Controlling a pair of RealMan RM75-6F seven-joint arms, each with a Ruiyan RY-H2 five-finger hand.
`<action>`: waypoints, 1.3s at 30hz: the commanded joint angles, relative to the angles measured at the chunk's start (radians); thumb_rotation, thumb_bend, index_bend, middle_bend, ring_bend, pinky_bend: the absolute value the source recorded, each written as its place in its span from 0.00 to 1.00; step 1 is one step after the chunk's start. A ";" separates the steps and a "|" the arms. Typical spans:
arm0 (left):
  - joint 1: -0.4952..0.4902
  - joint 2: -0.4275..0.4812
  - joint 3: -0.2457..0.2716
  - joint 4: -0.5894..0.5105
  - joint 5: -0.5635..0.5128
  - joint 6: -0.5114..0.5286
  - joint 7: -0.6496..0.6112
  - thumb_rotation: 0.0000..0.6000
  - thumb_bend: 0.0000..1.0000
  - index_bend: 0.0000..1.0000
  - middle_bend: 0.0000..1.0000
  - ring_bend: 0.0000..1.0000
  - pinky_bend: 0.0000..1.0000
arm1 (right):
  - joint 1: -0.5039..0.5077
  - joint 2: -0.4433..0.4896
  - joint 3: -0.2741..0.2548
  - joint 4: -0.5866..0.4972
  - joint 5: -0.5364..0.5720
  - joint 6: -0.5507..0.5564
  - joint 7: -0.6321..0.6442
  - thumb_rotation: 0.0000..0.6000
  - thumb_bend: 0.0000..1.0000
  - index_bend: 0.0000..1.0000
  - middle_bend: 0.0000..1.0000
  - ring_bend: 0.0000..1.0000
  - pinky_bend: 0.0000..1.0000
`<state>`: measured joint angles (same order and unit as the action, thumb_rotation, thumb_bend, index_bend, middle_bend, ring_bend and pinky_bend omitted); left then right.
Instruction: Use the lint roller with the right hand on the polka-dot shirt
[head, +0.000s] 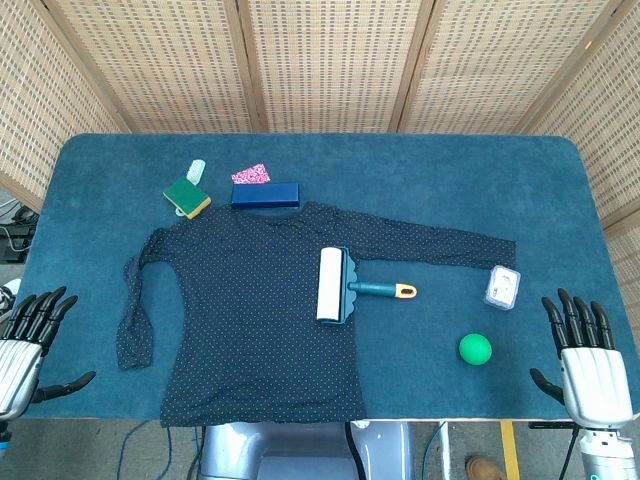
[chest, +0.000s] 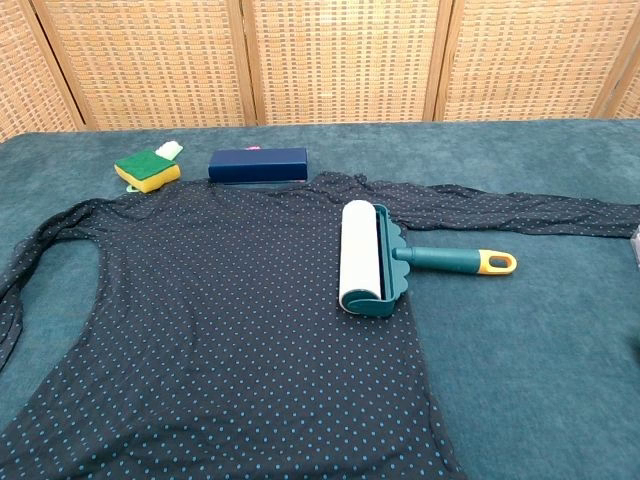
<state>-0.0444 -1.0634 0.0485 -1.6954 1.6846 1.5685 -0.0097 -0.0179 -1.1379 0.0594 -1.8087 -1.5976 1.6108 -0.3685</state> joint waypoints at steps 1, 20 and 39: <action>0.002 -0.001 0.000 0.000 0.001 0.003 0.001 1.00 0.00 0.00 0.00 0.00 0.00 | 0.000 0.000 -0.003 0.002 -0.003 -0.001 0.001 1.00 0.00 0.00 0.00 0.00 0.00; -0.043 -0.029 -0.038 -0.002 -0.069 -0.077 0.023 1.00 0.00 0.00 0.00 0.00 0.00 | 0.344 0.046 0.177 -0.105 0.251 -0.486 -0.122 1.00 0.00 0.00 0.89 0.97 1.00; -0.083 -0.029 -0.070 0.014 -0.176 -0.168 -0.001 1.00 0.00 0.00 0.00 0.00 0.00 | 0.874 -0.393 0.239 0.255 1.026 -0.687 -0.430 1.00 0.00 0.18 1.00 1.00 1.00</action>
<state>-0.1270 -1.0923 -0.0206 -1.6821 1.5096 1.4017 -0.0097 0.8118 -1.4770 0.3070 -1.5952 -0.6374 0.9092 -0.7483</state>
